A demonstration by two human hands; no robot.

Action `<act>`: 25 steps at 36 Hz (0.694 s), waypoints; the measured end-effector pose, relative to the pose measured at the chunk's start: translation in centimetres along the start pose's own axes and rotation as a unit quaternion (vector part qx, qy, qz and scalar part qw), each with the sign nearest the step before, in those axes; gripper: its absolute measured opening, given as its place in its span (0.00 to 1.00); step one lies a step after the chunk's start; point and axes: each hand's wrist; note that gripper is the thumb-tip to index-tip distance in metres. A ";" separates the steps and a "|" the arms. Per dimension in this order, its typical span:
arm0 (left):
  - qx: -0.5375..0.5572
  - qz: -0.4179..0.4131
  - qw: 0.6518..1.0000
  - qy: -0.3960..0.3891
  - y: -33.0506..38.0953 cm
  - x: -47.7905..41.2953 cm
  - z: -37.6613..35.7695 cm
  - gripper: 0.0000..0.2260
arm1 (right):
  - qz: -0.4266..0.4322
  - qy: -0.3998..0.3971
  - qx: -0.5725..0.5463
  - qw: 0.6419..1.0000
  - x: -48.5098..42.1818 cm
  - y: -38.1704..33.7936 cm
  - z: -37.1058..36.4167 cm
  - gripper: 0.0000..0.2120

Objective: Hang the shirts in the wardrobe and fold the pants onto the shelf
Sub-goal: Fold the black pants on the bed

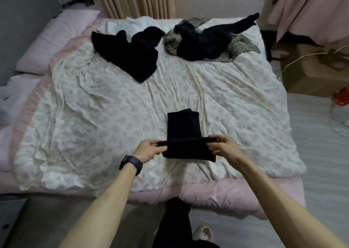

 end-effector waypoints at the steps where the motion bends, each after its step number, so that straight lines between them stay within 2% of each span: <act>1: 0.000 -0.018 0.999 0.028 0.5 -1.1 0.2 0.08 | 0.019 0.006 0.029 0.999 -1.2 -0.5 -0.2 0.11; 3: -0.016 -0.039 0.997 0.068 1.6 -3.9 0.5 0.07 | 0.048 0.037 0.081 0.995 -4.3 -1.5 -0.8 0.06; 6: -0.073 -0.036 0.991 0.105 3.0 -8.7 0.9 0.06 | 0.067 0.085 0.167 0.980 -9.6 -3.0 -1.6 0.11; 10: -0.120 -0.016 0.988 0.092 3.3 -15.7 1.5 0.18 | 0.067 0.101 0.281 0.952 -16.8 -4.4 -2.3 0.16; 13: -0.152 0.014 0.984 0.092 2.4 -21.0 1.1 0.21 | 0.027 0.098 0.324 0.940 -22.5 -3.8 -2.6 0.16; 17: -0.202 0.041 0.971 0.121 1.7 -25.9 0.1 0.19 | 0.022 0.115 0.342 0.932 -28.2 -2.7 -3.0 0.16; 21: -0.178 0.038 0.973 0.140 0.7 -28.7 -1.1 0.19 | 0.049 0.149 0.364 0.918 -31.5 -0.4 -3.3 0.12; 25: -0.150 -0.005 0.970 0.192 0.1 -30.3 -3.3 0.16 | 0.050 0.189 0.357 0.913 -33.1 1.6 -3.7 0.13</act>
Point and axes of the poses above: each hand's wrist, its own x-axis away from the middle knuckle, its own z-axis out of the back of the hand, y = z × x, and after that the axes turned 7 degrees about -x, right-handed
